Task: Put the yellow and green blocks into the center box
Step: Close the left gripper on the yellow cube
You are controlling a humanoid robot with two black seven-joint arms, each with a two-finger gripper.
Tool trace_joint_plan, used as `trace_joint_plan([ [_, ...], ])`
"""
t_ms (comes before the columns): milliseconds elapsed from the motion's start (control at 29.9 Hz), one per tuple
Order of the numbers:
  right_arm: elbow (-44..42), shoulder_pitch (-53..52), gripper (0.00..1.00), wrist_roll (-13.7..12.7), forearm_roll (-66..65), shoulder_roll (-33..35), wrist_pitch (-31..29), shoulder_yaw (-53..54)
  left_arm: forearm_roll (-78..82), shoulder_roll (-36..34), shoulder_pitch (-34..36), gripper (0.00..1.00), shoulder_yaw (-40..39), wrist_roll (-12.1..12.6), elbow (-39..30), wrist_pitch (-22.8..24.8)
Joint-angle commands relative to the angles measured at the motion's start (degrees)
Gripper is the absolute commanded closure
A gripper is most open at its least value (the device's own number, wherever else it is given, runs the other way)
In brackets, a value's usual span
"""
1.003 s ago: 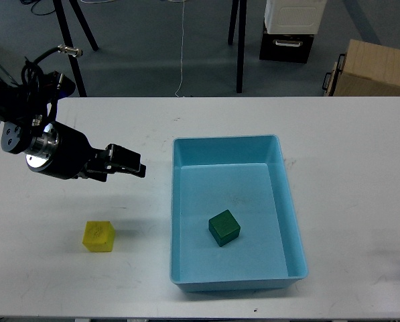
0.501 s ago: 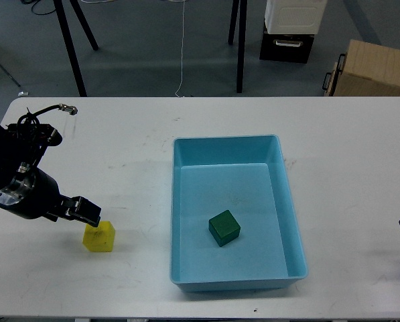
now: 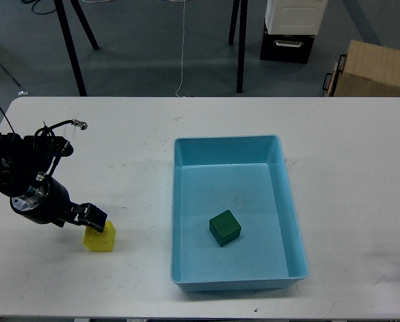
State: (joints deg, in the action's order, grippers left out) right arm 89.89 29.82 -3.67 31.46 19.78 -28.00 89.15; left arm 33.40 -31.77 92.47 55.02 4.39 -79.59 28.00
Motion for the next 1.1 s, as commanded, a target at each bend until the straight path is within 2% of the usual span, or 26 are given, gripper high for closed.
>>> trace_joint_plan([
  [0, -0.1, -0.1, 0.17, -0.1, -0.1, 0.0, 0.0, 0.1, 0.0, 1.1, -1.0, 0.02, -0.3, -0.1, 0.8, 0.0],
  [702, -0.1, 0.6, 0.17, -0.2, -0.9, 0.1, 0.0, 0.1, 0.0, 2.7, -2.5, 0.05, -1.1, -0.3, 0.9, 0.0],
  [769, -0.2, 0.6, 0.17, -0.2, -0.9, 0.1, 0.0, 0.1, 0.1, 2.7, -3.2, 0.13, -1.2, -0.3, 1.0, 0.0],
  [903, -0.2, 0.7, 0.17, -0.2, -0.9, 0.1, 0.0, 0.1, 1.1, 2.8, -3.2, 0.5, -1.3, -0.3, 0.9, 0.0],
  [969, -0.2, 0.7, 0.17, -0.2, -0.9, 0.1, 0.0, 0.1, 2.4, 2.8, -3.2, 0.65, -1.3, -0.2, 0.9, 0.0],
  [1036, -0.2, 0.7, 0.17, -0.2, -1.1, 0.1, 0.0, 0.1, 2.6, 2.7, -2.9, 0.7, -1.3, -0.1, 0.7, 0.0],
  [1070, -0.2, 0.7, 0.17, -0.2, -1.3, 0.1, 0.0, 0.1, 2.8, 2.6, -2.7, 0.78, -1.3, -0.2, 0.2, 0.0],
])
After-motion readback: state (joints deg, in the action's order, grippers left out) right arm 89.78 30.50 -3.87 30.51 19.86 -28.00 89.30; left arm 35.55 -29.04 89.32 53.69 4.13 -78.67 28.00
